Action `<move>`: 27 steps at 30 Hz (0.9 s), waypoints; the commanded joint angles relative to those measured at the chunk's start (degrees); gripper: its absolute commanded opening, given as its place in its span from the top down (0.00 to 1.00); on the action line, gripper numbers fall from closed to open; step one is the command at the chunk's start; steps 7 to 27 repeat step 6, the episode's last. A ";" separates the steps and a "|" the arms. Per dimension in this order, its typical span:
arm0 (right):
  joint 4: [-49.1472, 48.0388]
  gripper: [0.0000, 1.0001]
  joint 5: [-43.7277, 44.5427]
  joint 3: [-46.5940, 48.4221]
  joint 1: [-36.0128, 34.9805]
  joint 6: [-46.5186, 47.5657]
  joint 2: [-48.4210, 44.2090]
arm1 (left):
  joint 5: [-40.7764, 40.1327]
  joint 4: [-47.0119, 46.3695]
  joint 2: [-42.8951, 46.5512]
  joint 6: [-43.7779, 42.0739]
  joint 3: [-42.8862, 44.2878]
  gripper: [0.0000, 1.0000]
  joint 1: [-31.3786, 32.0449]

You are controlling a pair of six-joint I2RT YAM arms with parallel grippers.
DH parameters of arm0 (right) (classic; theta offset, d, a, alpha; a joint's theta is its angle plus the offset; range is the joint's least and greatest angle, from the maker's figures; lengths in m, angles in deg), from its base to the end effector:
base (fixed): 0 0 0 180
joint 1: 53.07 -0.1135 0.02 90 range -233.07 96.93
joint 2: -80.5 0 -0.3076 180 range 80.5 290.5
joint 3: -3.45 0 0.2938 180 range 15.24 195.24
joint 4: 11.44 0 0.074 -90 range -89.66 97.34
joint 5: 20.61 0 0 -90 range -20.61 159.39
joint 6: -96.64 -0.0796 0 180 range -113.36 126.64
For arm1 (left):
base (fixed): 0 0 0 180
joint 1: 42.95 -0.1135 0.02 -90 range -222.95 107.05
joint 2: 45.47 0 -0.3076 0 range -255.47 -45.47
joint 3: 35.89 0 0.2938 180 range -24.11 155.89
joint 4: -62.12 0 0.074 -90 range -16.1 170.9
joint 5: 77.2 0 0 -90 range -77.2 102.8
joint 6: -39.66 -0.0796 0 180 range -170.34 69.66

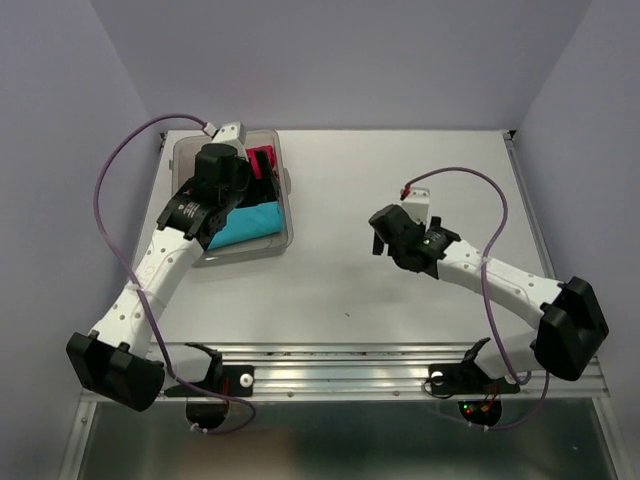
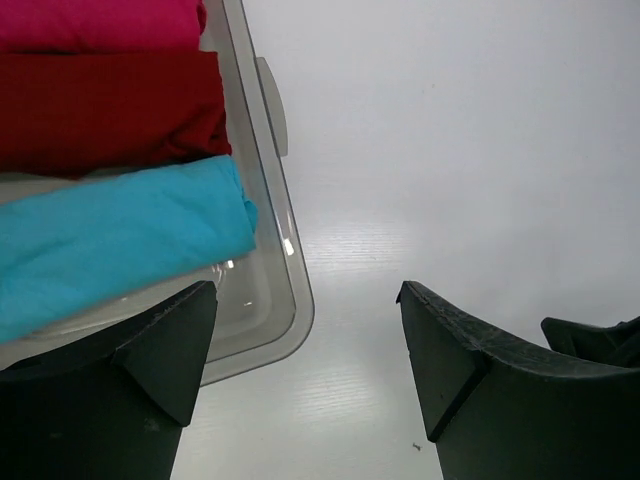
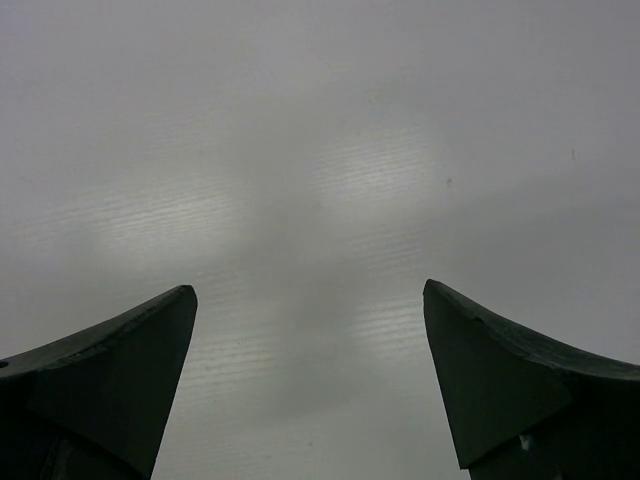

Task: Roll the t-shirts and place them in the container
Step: Reset both arms

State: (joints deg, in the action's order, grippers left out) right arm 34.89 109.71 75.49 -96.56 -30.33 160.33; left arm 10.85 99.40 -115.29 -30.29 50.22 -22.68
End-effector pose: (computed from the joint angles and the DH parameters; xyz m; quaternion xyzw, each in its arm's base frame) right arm 0.2790 0.1937 0.2673 0.0552 0.8977 -0.0636 0.4325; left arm 0.3192 -0.1150 0.4296 -0.0081 0.8240 -0.1820 0.5365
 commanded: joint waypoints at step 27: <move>2.90 0.00 3.98 -8.47 -0.11 -10.75 -6.26 | 1.43 -2.29 3.29 2.01 -4.36 0.15 1.61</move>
